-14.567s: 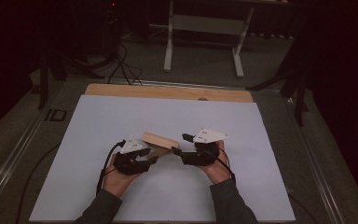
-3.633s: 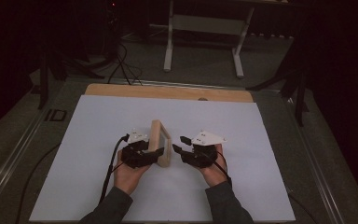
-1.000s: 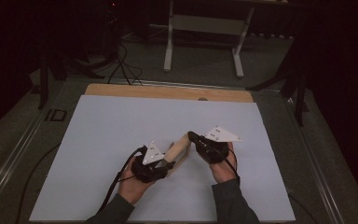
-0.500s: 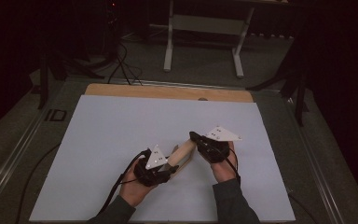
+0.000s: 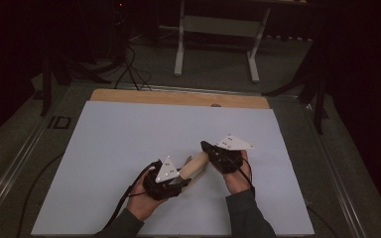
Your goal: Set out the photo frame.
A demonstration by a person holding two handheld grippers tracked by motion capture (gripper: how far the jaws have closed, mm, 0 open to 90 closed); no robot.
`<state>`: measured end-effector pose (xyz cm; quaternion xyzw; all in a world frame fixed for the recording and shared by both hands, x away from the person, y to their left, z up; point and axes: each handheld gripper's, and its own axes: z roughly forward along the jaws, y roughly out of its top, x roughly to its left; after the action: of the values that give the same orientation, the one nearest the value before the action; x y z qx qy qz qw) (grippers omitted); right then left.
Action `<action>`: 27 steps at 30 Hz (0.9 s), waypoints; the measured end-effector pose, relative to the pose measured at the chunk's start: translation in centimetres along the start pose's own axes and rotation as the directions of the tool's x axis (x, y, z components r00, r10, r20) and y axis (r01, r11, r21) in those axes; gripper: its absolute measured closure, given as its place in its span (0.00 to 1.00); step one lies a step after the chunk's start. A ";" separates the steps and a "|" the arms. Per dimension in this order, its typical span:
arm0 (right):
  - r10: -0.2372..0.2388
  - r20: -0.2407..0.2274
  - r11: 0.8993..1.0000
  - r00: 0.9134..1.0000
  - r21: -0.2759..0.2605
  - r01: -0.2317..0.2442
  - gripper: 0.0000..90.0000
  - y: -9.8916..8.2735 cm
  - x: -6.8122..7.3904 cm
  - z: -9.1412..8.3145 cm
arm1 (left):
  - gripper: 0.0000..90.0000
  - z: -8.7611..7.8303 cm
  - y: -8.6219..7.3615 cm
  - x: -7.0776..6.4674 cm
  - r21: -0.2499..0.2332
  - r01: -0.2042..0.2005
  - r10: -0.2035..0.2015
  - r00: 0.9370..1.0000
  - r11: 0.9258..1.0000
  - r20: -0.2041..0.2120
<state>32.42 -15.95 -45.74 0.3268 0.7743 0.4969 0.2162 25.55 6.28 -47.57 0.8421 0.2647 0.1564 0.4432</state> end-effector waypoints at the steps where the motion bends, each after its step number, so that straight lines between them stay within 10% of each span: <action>1: 0.001 0.000 1.000 1.000 0.000 -0.001 0.99 0.0 0.0 0.0 | 0.68 0.0 0.0 0.0 0.000 0.000 0.000 1.000 1.000 0.001; 27: 0.027 0.005 0.999 1.000 0.032 -0.028 1.00 0.1 -0.4 -0.3 | 0.61 -0.4 -0.4 1.7 0.011 0.063 -0.062 0.993 0.998 -0.101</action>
<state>32.47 -16.39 -45.48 0.3421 0.7772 0.4864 0.2059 26.58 7.69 -47.62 0.8275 0.3138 0.1827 0.4282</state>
